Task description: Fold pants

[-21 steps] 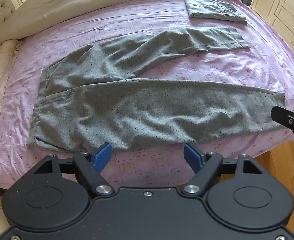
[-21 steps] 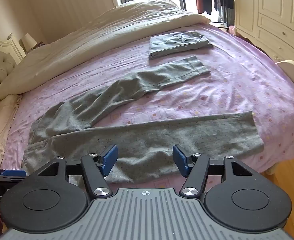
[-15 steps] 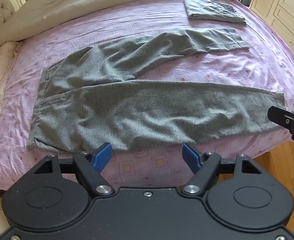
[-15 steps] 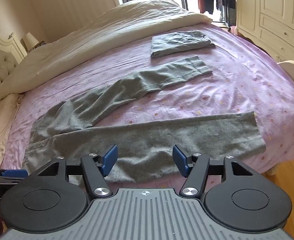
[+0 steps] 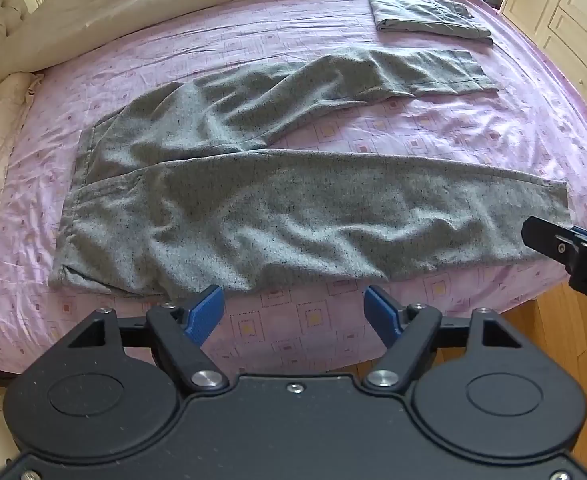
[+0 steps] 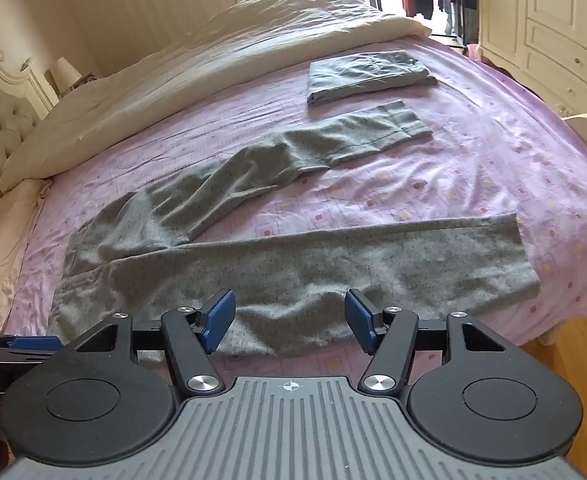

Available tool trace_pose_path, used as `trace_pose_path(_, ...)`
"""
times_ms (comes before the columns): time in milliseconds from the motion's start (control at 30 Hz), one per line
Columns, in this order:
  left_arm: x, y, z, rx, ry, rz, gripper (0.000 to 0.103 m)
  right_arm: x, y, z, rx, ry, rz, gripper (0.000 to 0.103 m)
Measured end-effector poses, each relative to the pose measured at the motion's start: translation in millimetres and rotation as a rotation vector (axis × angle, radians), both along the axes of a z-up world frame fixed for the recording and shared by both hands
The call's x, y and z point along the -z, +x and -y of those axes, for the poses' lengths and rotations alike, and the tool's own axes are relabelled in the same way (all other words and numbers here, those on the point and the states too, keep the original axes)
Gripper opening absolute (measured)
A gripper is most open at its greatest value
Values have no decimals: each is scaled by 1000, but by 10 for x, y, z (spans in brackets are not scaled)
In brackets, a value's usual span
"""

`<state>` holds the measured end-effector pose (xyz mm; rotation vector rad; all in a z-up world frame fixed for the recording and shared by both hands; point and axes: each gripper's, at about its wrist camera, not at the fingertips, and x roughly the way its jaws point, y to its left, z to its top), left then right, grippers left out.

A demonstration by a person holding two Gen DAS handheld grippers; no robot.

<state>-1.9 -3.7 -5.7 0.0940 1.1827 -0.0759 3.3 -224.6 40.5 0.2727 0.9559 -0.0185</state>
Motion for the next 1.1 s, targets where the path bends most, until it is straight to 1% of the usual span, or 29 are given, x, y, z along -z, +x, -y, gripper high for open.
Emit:
trace_pose_path(433,70,-10,-8,-18,1,-39,77,25,-1,8,-8,5,-5,59)
trace_pose_path(1100,96,-5,-2,-29,4,-57,77,42,4,-10,-18,10,-7,59)
